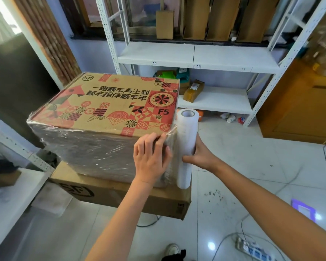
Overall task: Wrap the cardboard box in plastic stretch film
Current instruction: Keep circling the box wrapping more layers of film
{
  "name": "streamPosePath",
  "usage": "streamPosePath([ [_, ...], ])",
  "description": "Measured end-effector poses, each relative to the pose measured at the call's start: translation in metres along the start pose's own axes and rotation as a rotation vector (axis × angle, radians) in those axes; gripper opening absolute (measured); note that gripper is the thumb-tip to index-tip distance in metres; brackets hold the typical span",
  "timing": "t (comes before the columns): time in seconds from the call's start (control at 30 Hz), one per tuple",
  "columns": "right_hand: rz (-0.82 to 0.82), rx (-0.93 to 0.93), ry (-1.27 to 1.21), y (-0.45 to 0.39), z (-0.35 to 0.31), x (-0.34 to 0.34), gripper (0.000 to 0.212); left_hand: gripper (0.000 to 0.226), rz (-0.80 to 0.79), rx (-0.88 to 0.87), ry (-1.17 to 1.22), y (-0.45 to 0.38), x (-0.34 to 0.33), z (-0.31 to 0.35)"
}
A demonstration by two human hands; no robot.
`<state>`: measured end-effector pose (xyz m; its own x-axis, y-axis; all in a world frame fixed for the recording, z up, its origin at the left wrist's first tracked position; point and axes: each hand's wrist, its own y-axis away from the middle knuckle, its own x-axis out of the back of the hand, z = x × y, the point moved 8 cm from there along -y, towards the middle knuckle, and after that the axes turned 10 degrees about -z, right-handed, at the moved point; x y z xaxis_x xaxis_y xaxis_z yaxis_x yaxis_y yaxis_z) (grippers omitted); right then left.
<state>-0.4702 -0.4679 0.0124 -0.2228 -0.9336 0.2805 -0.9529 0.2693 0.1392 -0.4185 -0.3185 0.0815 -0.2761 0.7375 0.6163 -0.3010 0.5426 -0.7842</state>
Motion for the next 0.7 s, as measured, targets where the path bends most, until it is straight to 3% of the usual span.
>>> streamPosePath([
  [0.2, -0.080, -0.005, 0.026, -0.006, 0.006, 0.002, 0.099, 0.040, 0.009, 0.020, -0.016, 0.002, 0.003, 0.002],
  [0.47, -0.024, 0.104, 0.173, -0.022, -0.005, 0.016, 0.088, 0.040, -0.032, -0.006, 0.015, 0.004, 0.002, -0.001],
  [0.6, 0.023, 0.133, 0.142, -0.031, -0.001, 0.015, 0.087, 0.042, -0.048, 0.084, 0.079, 0.002, -0.002, -0.002],
  [0.7, -0.038, 0.132, 0.164, -0.037, 0.005, 0.009, 0.090, 0.042, -0.046, 0.151, 0.107, 0.002, 0.000, -0.002],
])
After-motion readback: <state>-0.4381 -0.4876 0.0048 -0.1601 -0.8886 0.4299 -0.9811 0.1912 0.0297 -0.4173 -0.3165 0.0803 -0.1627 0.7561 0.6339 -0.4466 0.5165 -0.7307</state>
